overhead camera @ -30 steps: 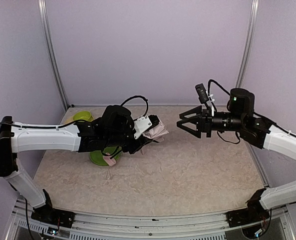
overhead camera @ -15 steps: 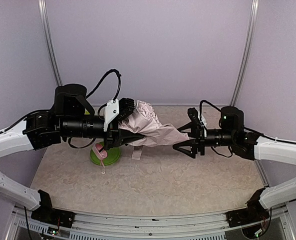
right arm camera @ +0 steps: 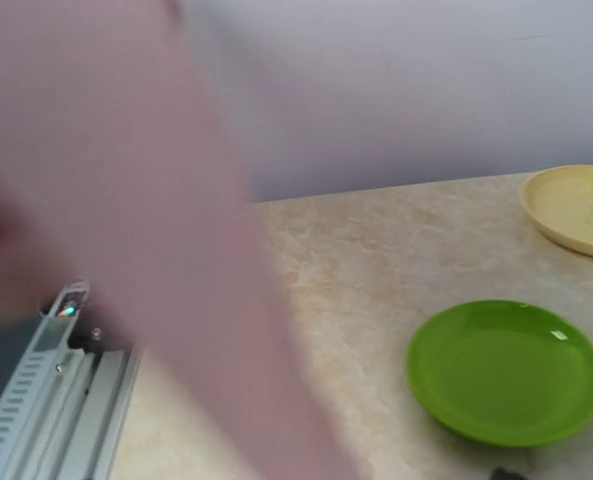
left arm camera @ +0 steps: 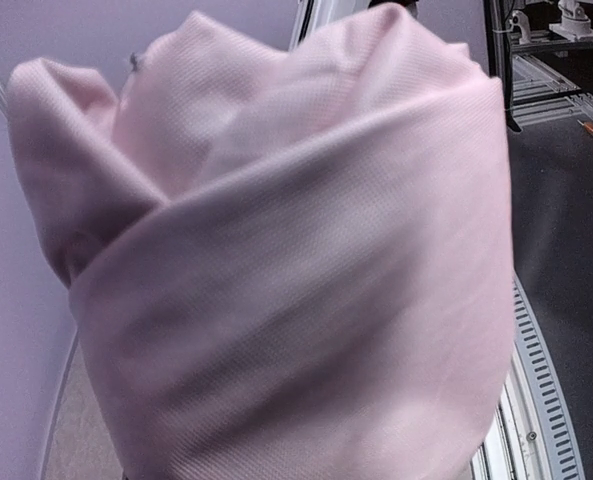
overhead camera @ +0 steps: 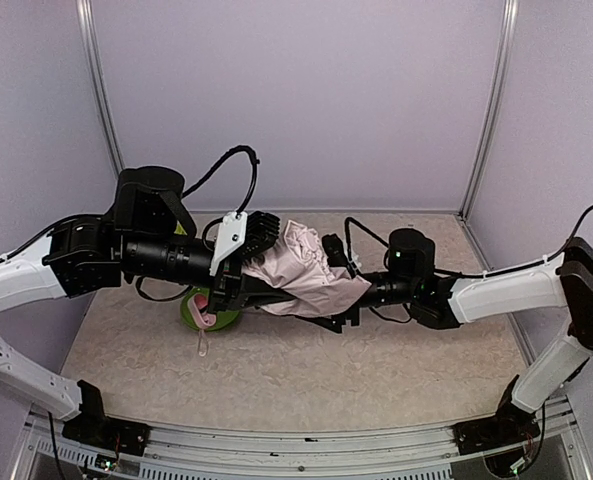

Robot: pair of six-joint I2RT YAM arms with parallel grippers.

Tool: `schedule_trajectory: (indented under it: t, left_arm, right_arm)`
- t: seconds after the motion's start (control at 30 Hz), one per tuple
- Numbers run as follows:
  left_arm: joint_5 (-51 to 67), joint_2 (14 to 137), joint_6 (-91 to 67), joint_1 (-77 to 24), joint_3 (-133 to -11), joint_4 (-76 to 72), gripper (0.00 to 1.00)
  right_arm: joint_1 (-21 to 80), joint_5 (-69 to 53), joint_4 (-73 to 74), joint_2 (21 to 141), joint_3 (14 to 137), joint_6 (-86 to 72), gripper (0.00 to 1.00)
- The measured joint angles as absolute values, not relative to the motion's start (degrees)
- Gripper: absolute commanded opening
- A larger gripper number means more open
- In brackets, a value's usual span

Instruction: Put away the umbrella

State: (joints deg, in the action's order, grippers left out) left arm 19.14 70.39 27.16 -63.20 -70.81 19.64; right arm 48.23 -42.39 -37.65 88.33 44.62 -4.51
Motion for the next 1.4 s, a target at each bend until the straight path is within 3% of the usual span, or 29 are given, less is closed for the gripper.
schedule_trajectory:
  t: [0.13,0.17,0.3,0.33,0.37,0.53,0.7,0.87,1.2,1.4]
  left_arm:
    - [19.2,70.6,27.2,-63.5,-70.8,19.6,0.00]
    - [19.3,70.6,27.2,-63.5,-70.9,19.6,0.00]
    - [19.5,70.5,27.1,-63.5,-71.4,19.7,0.00]
    - [19.5,70.5,27.0,-63.5,-71.5,19.6,0.00]
    - [19.5,70.4,27.0,-63.5,-71.5,19.6,0.00]
    - [19.0,69.8,26.5,-63.3,-71.5,20.5,0.00]
    - [17.9,68.9,23.7,-60.8,-70.4,22.3,0.00]
    - [18.4,67.2,19.8,-57.7,-67.5,20.8,0.00]
    - [9.8,63.9,9.0,-49.8,-60.7,12.4,0.00]
    - [-1.3,71.8,9.8,-49.8,-62.6,11.6,0.00]
  right_arm:
    - [49.6,-41.3,-41.3,93.1,46.0,-6.6,0.74]
    - [49.7,-41.3,-42.3,93.9,46.0,-7.1,0.66]
    - [49.8,-42.3,-46.8,96.8,46.5,-9.1,0.11]
    - [49.8,-42.5,-47.5,97.4,46.7,-9.7,0.03]
    - [49.8,-42.7,-47.8,97.7,46.8,-10.1,0.00]
    - [46.9,-41.9,-46.3,95.6,45.7,-10.6,0.00]
    - [39.1,-36.6,-38.5,85.2,43.1,-8.1,0.00]
    - [38.1,-33.2,-28.9,78.2,43.0,-0.5,0.00]
    - [45.3,-37.7,-21.8,76.9,40.0,6.5,0.00]
    - [51.3,-39.6,-17.6,75.9,42.1,7.9,0.00]
